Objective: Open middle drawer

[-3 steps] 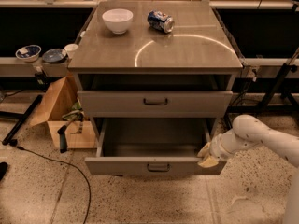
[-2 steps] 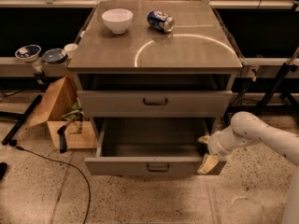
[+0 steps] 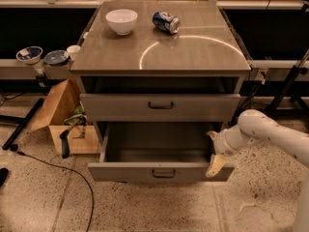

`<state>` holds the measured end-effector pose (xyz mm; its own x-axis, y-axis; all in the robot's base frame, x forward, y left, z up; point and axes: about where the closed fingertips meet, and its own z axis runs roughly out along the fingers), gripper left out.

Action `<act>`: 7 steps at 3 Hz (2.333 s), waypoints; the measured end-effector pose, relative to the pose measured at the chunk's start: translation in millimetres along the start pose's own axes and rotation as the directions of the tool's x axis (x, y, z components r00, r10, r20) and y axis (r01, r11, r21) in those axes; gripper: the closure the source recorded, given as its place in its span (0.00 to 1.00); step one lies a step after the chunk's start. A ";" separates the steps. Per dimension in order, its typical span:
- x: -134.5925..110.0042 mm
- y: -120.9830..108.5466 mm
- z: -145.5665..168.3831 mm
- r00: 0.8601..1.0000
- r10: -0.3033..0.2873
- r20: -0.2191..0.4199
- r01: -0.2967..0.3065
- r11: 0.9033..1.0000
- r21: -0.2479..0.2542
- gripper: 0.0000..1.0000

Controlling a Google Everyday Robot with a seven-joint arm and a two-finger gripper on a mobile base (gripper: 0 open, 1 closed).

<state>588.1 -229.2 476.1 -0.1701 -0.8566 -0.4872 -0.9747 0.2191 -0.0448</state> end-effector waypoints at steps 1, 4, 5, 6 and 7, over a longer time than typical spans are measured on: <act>10.5 -12.2 24.0 1.000 0.006 0.029 -0.007 1.000 0.023 0.00; -11.2 -12.2 2.0 0.998 -0.049 0.031 0.047 0.998 0.042 0.00; -11.2 -12.2 2.0 0.998 -0.049 0.031 0.047 0.998 0.042 0.18; -11.2 -12.1 2.1 0.998 -0.049 0.031 0.047 0.998 0.042 0.42; -11.2 -12.1 2.1 0.998 -0.049 0.031 0.047 0.998 0.042 0.65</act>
Offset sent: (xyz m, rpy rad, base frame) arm 0.0321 -0.0052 -0.0324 0.0297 -0.0473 -0.0274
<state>602.2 -221.4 480.2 -0.1178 -0.8513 -0.5114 -0.9748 0.1974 -0.1040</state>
